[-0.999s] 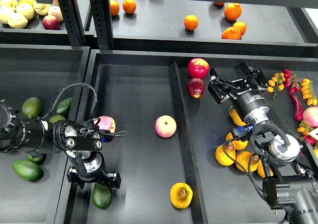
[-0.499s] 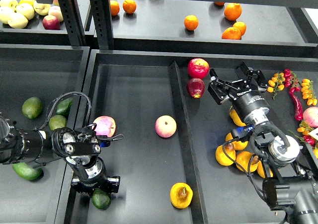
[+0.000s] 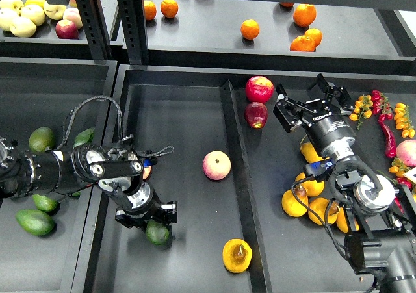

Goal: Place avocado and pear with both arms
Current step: 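Lower left gripper onto the avocado and close on it, then carry avocado into the bin of avocados and release it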

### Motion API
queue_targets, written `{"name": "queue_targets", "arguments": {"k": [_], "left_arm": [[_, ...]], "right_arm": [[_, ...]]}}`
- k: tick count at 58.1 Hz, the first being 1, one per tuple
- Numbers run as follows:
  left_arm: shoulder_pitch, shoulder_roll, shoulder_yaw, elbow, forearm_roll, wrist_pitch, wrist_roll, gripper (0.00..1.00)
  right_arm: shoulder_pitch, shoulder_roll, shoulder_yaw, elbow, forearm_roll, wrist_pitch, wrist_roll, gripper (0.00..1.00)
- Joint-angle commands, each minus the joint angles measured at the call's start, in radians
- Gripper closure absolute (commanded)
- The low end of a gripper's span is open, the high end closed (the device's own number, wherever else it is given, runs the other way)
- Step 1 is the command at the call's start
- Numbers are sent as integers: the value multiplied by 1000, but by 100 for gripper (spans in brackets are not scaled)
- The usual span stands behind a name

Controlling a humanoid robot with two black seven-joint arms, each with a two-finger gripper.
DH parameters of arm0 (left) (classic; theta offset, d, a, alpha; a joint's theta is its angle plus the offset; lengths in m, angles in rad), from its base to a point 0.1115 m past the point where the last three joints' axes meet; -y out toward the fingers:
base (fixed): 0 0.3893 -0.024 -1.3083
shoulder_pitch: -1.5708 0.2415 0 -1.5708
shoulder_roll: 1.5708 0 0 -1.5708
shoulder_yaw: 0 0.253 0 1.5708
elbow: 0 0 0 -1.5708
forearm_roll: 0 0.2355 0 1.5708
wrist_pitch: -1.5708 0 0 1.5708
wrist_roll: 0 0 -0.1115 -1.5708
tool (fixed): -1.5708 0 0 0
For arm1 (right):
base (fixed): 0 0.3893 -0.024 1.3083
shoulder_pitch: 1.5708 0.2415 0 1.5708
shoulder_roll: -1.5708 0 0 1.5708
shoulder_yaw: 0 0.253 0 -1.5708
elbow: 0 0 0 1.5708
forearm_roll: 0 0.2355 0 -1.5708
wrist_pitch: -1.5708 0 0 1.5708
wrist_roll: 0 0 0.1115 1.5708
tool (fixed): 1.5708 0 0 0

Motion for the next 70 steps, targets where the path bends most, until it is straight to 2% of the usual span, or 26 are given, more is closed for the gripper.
{"name": "queue_targets", "arguments": {"k": [1, 9, 21, 45, 53, 70], "left_arm": [[-31, 0, -31, 4, 0, 0, 0, 79], [-58, 14, -53, 7, 0, 0, 0, 79], [-71, 121, -95, 25, 1, 0, 0, 79], [-59, 350, -168, 154, 1, 0, 0, 76], [6, 399, -203, 217, 0, 0, 0, 75], [112, 408, -263, 275, 7, 0, 0, 72]], "right_arm": [[-1, 0, -1, 2, -1, 0, 0, 1], [-1, 0, -1, 4, -1, 0, 0, 1], [1, 0, -1, 7, -1, 0, 0, 1], [-2, 0, -1, 10, -1, 2, -5, 1], [-4, 0, -1, 10, -1, 0, -5, 1], [-25, 0, -1, 7, -1, 0, -5, 1]]}}
